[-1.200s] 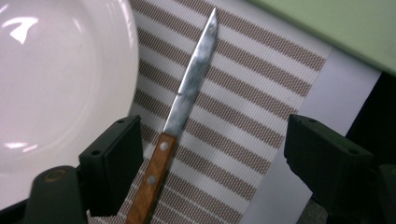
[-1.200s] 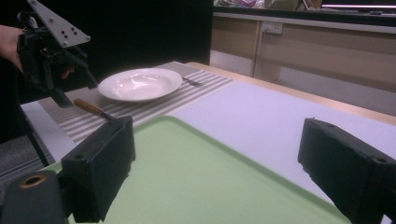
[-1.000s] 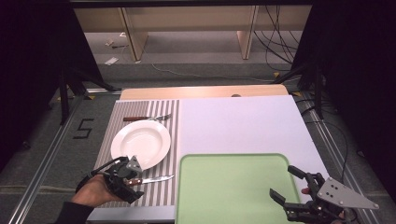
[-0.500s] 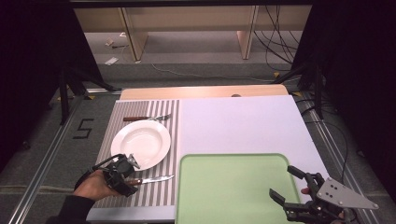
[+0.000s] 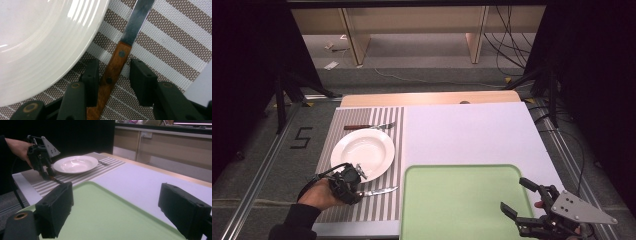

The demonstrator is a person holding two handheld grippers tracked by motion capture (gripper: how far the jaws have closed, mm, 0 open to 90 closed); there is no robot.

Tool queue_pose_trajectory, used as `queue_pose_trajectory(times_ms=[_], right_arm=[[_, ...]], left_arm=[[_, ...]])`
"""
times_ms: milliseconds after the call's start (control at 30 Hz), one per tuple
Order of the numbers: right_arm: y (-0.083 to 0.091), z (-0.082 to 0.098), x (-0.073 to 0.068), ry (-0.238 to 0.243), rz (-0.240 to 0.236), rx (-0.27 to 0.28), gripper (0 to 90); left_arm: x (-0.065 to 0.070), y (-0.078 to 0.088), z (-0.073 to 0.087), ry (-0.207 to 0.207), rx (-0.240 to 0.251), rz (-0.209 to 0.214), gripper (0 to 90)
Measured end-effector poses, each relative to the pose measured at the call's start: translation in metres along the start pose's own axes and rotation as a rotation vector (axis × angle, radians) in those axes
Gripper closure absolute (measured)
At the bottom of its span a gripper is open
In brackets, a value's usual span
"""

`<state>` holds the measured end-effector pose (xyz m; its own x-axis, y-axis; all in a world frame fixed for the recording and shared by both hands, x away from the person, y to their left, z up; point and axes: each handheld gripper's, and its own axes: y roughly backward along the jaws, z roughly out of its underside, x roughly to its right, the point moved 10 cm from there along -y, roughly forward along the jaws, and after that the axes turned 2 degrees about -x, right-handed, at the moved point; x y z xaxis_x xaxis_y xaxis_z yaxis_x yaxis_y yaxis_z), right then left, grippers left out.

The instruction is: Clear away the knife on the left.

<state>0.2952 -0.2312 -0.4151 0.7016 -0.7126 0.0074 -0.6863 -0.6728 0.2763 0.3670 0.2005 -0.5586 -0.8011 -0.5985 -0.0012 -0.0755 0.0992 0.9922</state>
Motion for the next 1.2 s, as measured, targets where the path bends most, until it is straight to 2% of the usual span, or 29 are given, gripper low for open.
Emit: queue_pose_trajectory(times_ms=[100, 200, 300, 400, 433, 467, 500, 633, 733, 800, 833, 967, 1067, 1100, 1167, 1200], right_arm=[[0.000, 0.000, 0.001, -0.003, 0.002, 0.000, 13.8], [0.001, 0.000, 0.001, -0.001, 0.002, -0.002, 14.0], [0.000, 0.000, 0.001, 0.000, 0.004, -0.004, 14.0], [0.000, 0.000, 0.001, 0.000, 0.005, -0.004, 14.0], [0.001, 0.000, 0.001, -0.001, 0.005, -0.006, 14.0], [0.001, 0.001, 0.002, -0.002, 0.006, -0.008, 14.0], [0.000, 0.001, 0.002, -0.005, 0.006, -0.007, 14.0], [0.001, 0.001, 0.002, -0.004, 0.006, -0.008, 14.1], [0.001, 0.001, 0.002, -0.006, 0.008, -0.007, 14.1], [0.001, 0.000, 0.002, -0.007, 0.008, -0.001, 14.1], [0.001, 0.000, 0.002, -0.007, 0.008, -0.001, 14.1], [0.001, 0.000, 0.002, -0.006, 0.009, -0.006, 14.2], [0.001, 0.000, 0.002, -0.005, 0.010, -0.005, 14.2], [0.001, 0.000, 0.002, -0.005, 0.010, -0.005, 14.2], [0.001, 0.000, 0.002, -0.005, 0.009, -0.004, 14.2], [0.001, 0.000, 0.002, -0.005, 0.009, -0.004, 14.2]], left_arm=[[0.003, 0.000, -0.001, -0.011, -0.016, 0.013, 68.1], [0.005, 0.000, -0.001, -0.012, -0.036, 0.006, 75.6], [0.005, 0.000, -0.002, -0.013, -0.045, 0.001, 76.5], [0.009, 0.001, -0.004, 0.017, -0.026, 0.041, 76.8], [0.009, 0.002, -0.005, 0.024, -0.022, 0.040, 76.9], [0.010, 0.004, -0.007, 0.030, -0.008, 0.040, 76.9], [0.012, 0.006, -0.009, 0.040, 0.006, 0.057, 76.9], [0.021, 0.018, -0.019, 0.030, 0.060, 0.100, 77.0], [0.024, 0.023, -0.023, 0.038, 0.080, 0.113, 77.0], [0.027, 0.030, -0.030, 0.055, 0.127, 0.129, 77.0], [0.027, 0.030, -0.030, 0.055, 0.127, 0.129, 77.0], [0.032, 0.040, -0.047, 0.068, 0.226, 0.138, 77.0], [0.047, 0.049, -0.068, 0.076, 0.314, 0.202, 76.9], [0.047, 0.049, -0.068, 0.076, 0.314, 0.202, 76.9], [0.059, 0.054, -0.079, 0.060, 0.352, 0.243, 76.9], [0.059, 0.054, -0.079, 0.060, 0.352, 0.243, 76.9]])
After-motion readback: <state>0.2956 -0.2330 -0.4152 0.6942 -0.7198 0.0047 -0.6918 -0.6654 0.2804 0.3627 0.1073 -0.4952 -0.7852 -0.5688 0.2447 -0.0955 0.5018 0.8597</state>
